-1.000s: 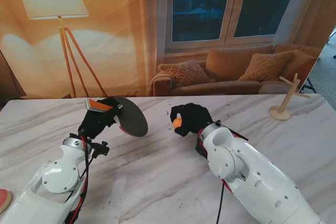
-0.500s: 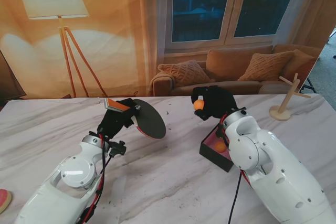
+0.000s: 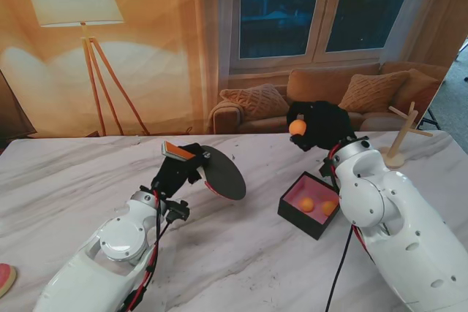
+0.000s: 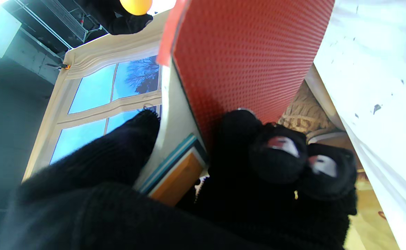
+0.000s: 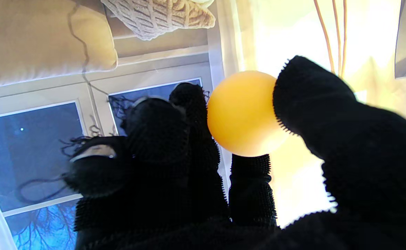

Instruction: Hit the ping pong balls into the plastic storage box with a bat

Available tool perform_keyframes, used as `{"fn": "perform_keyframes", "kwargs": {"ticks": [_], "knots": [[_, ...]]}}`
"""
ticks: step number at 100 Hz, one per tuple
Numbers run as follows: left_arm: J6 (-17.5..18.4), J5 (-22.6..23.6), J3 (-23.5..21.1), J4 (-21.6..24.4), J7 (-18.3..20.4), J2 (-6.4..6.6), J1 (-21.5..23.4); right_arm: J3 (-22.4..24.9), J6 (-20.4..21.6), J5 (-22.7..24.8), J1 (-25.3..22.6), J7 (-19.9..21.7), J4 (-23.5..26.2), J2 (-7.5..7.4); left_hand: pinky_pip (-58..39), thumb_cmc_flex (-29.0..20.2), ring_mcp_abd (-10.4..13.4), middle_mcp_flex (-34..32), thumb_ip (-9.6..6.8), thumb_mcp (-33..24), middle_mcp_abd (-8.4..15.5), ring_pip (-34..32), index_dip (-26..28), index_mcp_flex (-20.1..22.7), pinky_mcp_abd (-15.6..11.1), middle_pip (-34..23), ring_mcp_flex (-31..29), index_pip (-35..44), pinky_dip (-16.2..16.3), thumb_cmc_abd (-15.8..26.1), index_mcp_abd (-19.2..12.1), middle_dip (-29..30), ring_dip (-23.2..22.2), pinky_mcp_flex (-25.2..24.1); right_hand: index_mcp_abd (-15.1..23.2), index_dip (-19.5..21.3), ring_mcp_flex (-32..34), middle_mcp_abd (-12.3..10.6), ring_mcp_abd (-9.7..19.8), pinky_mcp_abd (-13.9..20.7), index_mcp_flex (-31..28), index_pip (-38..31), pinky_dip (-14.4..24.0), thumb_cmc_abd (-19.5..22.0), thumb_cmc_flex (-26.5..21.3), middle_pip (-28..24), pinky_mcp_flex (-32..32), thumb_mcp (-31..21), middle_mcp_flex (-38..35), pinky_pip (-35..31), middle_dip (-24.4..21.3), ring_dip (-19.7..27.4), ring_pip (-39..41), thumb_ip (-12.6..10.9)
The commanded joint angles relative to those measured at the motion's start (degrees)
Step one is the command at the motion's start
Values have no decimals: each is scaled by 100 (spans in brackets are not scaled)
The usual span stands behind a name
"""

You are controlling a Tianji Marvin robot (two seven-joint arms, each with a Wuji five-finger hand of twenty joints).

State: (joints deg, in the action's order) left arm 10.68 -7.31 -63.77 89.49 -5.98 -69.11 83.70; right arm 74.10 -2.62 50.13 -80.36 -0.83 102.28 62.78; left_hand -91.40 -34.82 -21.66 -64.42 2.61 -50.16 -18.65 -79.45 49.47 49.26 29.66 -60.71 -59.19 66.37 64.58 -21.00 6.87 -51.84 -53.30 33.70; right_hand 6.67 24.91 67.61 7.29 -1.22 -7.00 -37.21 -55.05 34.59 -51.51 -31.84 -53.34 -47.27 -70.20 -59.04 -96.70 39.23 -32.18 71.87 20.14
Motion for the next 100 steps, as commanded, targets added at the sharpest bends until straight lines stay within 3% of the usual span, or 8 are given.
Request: {"fn": "perform_keyframes", "kwargs": {"ticks": [1, 100], "knots": [[-46, -63, 62, -4, 88, -74, -12, 38, -57, -91, -24, 47, 36, -2, -226, 32, -122, -229, -188, -185, 328, -287, 139, 380, -551, -60, -346, 516, -246, 279, 219, -21, 34, 73, 294, 285, 4, -266, 231, 72, -1044, -1058, -54, 656, -455, -58, 30, -429, -404, -431, 88, -63, 19, -235], [164, -728, 599, -346, 291, -178, -252, 128, 83, -435, -245, 27, 579, 38, -255, 234, -105, -322, -283, -331, 383, -330, 142, 482, -559, -131, -413, 647, -278, 330, 136, -24, 55, 103, 263, 230, -73, -285, 233, 91, -1041, -932, -27, 760, -406, 31, 107, -319, -371, -379, 142, -99, -39, -242]]}}
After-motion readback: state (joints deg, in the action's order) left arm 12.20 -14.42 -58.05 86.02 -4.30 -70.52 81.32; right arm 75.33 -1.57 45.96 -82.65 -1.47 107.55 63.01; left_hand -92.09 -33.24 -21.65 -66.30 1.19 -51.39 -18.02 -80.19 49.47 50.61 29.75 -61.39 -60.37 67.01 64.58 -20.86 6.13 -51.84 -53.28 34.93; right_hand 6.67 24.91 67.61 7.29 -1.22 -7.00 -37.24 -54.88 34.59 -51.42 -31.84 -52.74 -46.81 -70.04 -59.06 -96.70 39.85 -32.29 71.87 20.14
